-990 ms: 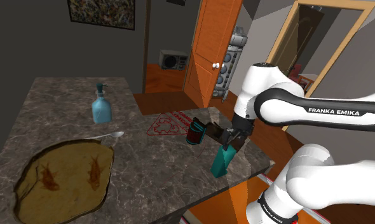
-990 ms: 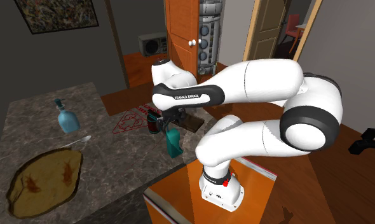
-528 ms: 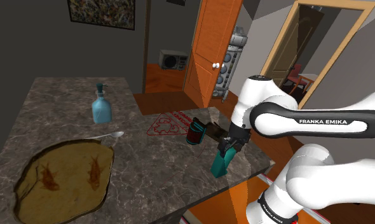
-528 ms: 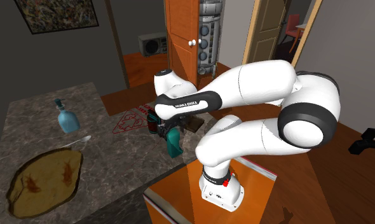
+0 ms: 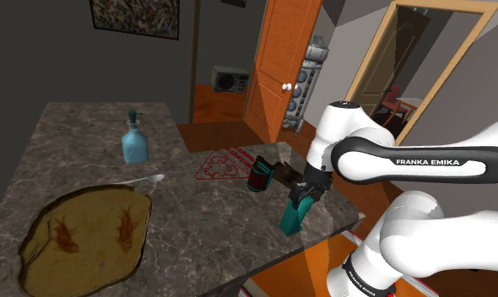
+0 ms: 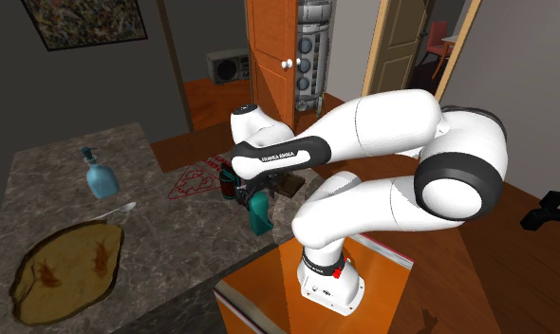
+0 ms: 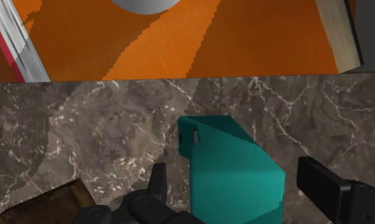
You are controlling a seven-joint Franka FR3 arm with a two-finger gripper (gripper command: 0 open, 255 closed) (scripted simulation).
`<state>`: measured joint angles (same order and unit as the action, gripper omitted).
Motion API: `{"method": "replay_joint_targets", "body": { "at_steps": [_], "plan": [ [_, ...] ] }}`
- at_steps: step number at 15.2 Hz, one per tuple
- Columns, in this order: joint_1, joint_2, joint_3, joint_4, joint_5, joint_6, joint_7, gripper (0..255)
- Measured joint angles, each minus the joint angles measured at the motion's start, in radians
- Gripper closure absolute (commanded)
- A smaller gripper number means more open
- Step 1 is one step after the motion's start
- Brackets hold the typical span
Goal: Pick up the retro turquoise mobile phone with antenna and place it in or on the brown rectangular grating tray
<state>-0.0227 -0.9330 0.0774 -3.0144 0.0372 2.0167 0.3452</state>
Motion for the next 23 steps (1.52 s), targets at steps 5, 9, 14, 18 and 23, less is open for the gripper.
{"method": "replay_joint_targets", "body": {
  "at_steps": [5, 9, 14, 18, 23],
  "plan": [
    [0.000, 0.000, 0.000, 0.001, 0.000, 0.000, 0.000, 255],
    [0.000, 0.000, 0.000, 0.001, 0.000, 0.000, 0.000, 255],
    [-0.002, -0.021, -0.004, 0.030, -0.003, -0.051, -0.002, 255],
    [-0.004, -0.047, -0.007, 0.078, -0.007, -0.125, -0.004, 255],
    [-0.006, -0.059, -0.011, 0.136, -0.010, -0.195, -0.006, 255]
  ]
}}
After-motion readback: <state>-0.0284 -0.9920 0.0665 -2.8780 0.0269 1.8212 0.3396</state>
